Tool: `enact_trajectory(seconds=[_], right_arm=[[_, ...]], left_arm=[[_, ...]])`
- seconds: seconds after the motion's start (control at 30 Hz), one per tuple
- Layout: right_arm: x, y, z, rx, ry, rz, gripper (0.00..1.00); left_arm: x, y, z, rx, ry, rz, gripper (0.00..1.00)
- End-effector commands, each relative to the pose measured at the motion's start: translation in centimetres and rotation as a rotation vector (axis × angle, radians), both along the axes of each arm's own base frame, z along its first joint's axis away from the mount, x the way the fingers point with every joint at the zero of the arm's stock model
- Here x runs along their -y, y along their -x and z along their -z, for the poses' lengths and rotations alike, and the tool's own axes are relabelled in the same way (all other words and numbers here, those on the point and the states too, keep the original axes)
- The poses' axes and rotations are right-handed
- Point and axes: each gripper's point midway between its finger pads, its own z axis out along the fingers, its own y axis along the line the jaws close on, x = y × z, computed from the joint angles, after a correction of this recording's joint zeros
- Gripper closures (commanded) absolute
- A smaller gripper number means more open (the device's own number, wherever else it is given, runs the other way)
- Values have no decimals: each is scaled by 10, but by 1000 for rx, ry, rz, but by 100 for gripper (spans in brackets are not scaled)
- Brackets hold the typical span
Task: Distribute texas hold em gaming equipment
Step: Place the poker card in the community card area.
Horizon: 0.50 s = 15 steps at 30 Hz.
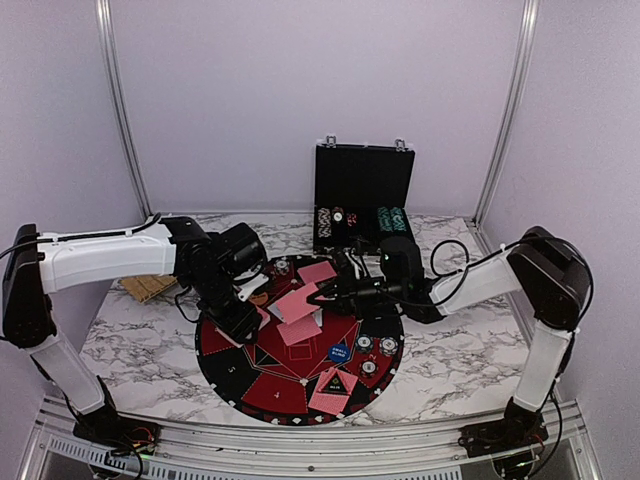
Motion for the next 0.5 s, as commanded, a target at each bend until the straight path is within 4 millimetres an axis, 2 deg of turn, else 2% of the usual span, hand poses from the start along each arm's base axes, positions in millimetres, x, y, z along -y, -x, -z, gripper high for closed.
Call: enact_trajectory(seconds=[0.0, 0.17, 0.27, 0.47], right_arm=[[11, -4, -7, 31, -19, 37, 100], [12, -1, 23, 59, 113, 48, 100], [2, 5, 39, 68, 181, 27, 100], [-18, 14, 59, 102, 272, -4, 100]], left_arm=[[-13, -4, -2, 26, 6, -60, 61], [-19, -6, -1, 30, 18, -99, 61], [-21, -6, -1, 29, 25, -109, 61], [-22, -8, -3, 32, 36, -117, 61]])
